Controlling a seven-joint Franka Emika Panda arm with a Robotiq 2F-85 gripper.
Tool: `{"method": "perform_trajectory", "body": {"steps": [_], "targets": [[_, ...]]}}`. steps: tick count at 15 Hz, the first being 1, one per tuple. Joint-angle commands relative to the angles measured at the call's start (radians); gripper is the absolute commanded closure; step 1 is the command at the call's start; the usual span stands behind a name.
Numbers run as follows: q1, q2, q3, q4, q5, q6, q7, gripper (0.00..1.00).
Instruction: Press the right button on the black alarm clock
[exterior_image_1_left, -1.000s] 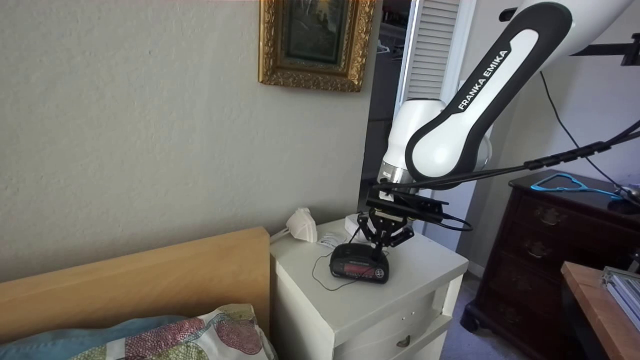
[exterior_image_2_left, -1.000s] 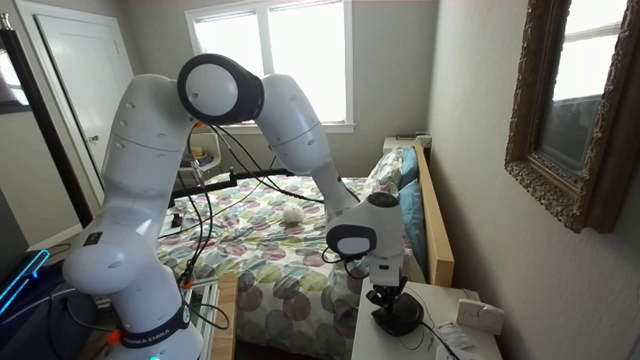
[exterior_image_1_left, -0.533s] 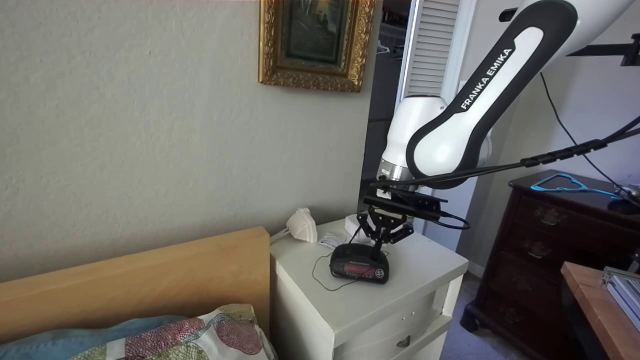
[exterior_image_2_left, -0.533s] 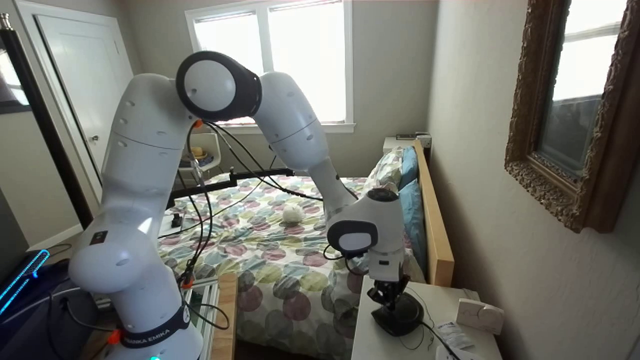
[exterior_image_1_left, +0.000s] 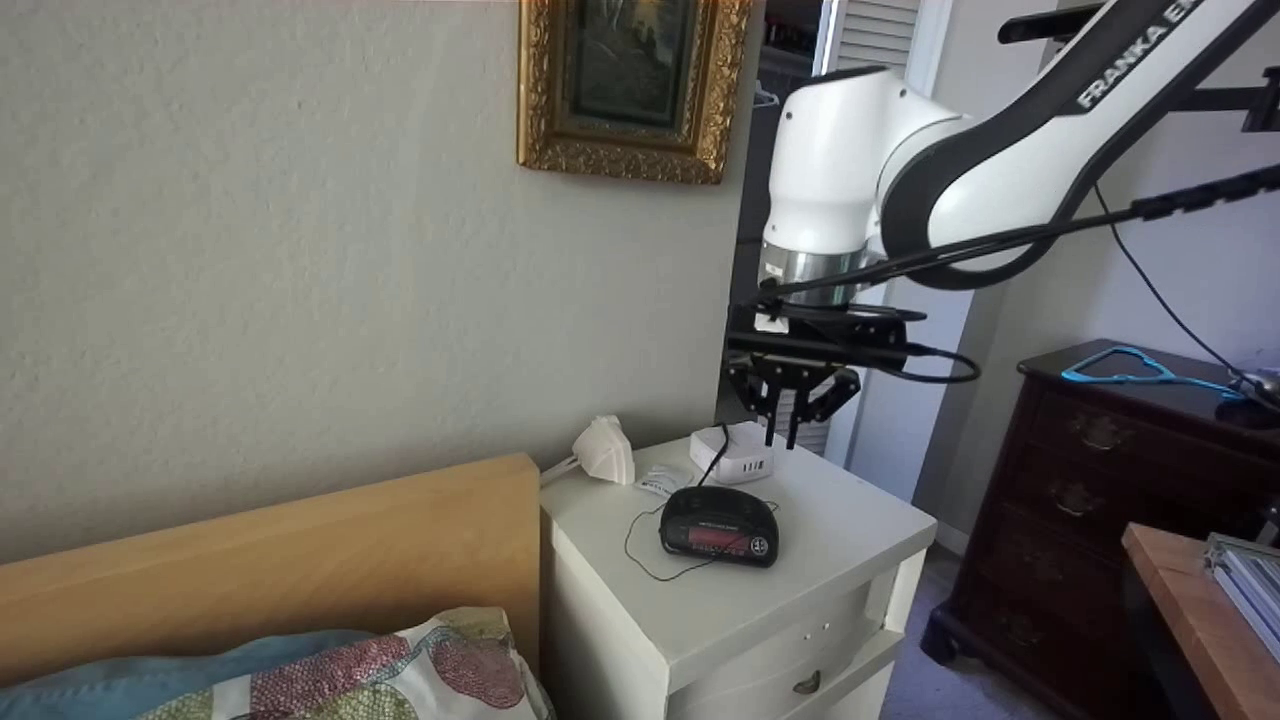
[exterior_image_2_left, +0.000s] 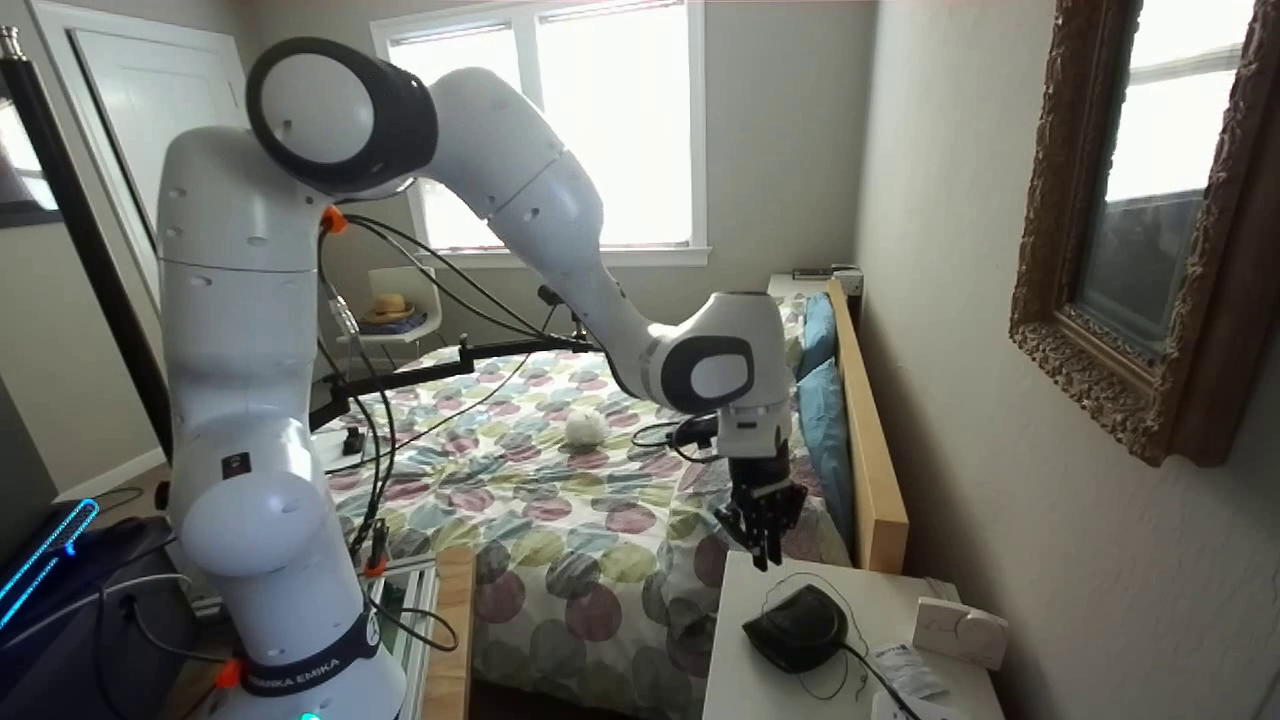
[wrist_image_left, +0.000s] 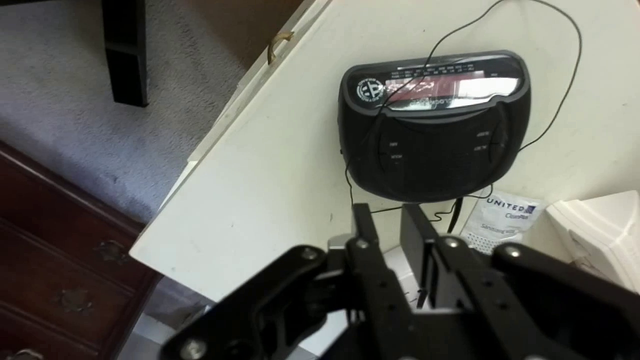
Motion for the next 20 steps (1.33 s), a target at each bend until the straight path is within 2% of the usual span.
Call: {"method": "perform_trajectory", "body": {"steps": [1,5,7,8,11,17,18,19,20], "targets": [[-0.079,-0.193,0.127,-0.056,-0.124,-0.154,0.061,0.47],[-0.19,-0.313,0.282,-0.06,-0.126,-0.304,-0.018,0.19],[-0.235,-0.355,0.335,-0.053,-0.13,-0.358,-0.081,0.05],[-0.256,-0.373,0.353,-0.056,-0.143,-0.354,-0.141,0.01],[-0.311,-0.39,0.382,-0.052,-0.166,-0.32,-0.32,0.0],[-0.38,-0.352,0.379,-0.028,-0.133,-0.281,-0.733,0.0],[-0.387,-0.342,0.382,-0.023,-0.141,-0.271,-0.778,0.0],[-0.393,-0.357,0.396,-0.022,-0.133,-0.302,-0.694,0.0],[-0.398,-0.352,0.394,-0.022,-0.133,-0.294,-0.732,0.0]]}}
